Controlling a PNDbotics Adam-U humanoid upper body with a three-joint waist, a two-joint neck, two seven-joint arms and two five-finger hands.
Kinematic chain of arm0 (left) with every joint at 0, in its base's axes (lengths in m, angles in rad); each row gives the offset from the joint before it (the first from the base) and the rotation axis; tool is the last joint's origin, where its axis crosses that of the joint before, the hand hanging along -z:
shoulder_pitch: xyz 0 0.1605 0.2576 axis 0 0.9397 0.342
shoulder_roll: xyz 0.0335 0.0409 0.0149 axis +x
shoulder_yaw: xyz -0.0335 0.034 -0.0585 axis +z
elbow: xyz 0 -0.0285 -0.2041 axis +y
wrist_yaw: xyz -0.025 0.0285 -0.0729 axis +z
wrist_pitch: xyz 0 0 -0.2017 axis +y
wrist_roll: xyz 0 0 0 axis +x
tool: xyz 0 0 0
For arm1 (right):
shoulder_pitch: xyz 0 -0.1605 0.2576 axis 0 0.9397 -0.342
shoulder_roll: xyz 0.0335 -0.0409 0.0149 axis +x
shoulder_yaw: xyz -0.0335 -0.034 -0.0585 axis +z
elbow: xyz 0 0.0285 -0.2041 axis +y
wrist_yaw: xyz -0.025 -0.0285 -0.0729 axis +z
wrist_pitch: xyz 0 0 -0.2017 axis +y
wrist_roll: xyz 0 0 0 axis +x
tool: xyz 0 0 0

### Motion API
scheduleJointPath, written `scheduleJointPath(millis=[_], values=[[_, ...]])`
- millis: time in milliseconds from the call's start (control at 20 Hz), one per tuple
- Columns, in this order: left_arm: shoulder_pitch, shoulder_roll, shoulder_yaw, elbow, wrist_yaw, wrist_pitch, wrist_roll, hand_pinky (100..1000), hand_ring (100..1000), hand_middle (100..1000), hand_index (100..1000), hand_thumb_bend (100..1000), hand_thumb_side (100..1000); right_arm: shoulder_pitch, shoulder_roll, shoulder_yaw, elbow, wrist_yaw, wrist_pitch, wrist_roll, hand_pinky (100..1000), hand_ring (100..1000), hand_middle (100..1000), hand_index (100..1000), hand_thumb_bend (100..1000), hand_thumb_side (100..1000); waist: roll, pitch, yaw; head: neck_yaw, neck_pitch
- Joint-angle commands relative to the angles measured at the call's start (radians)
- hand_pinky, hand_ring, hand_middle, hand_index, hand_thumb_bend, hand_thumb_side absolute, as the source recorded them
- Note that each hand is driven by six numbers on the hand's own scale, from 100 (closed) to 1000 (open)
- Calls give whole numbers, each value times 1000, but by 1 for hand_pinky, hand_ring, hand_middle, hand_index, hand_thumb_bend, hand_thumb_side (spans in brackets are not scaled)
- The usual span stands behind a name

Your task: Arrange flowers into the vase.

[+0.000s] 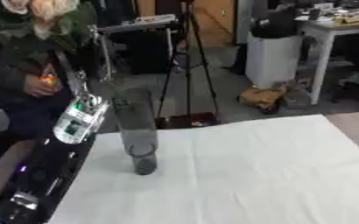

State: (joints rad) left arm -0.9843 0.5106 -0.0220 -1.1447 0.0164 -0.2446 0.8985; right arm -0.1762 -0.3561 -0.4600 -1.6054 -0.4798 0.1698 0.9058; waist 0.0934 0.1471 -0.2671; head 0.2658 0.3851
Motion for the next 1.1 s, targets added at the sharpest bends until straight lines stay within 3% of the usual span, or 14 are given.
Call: scheduleJointPath(millis=[50, 400, 550, 600, 900, 950, 1050, 1100], values=[[-22, 47, 9, 28, 4, 6, 9, 100, 100, 100, 153, 100, 500, -9, -16, 0, -31, 5, 11, 1, 100, 244, 131, 375, 412, 661, 11, -20, -3, 15, -13], [-32, 52, 3, 108, -1, 33, 9, 101, 100, 100, 169, 100, 499, -8, -13, -3, -41, 12, 28, 1, 100, 245, 132, 375, 414, 661, 21, -25, -13, 24, -15], [-38, 53, -6, 137, -3, 50, 9, 132, 100, 100, 200, 100, 511, -6, -12, -5, -44, 15, 34, 1, 100, 245, 132, 375, 415, 662, 25, -27, -17, 27, -15], [-40, 52, -10, 142, -5, 54, 9, 163, 100, 100, 253, 100, 528, -6, -11, -5, -45, 17, 35, 1, 100, 245, 132, 375, 415, 662, 26, -27, -18, 27, -14], [-43, 46, -33, 150, -13, 87, -8, 203, 100, 100, 312, 100, 496, -5, -9, -6, -48, 21, 41, 1, 100, 245, 132, 375, 415, 662, 27, -28, -20, 29, -12], [-43, 46, -33, 149, -15, 91, -15, 284, 208, 100, 429, 100, 448, -5, -9, -6, -48, 21, 41, 1, 100, 245, 132, 375, 416, 663, 27, -28, -20, 29, -12], [-43, 42, -47, 154, -24, 110, -37, 284, 208, 100, 429, 100, 448, -3, -8, -5, -49, 23, 43, 1, 100, 245, 132, 375, 416, 663, 29, -30, -20, 31, -11], [-43, 41, -50, 153, -27, 120, -52, 327, 262, 100, 481, 100, 437, -3, -8, -6, -49, 23, 43, 1, 100, 245, 132, 375, 416, 662, 29, -30, -20, 31, -11]])
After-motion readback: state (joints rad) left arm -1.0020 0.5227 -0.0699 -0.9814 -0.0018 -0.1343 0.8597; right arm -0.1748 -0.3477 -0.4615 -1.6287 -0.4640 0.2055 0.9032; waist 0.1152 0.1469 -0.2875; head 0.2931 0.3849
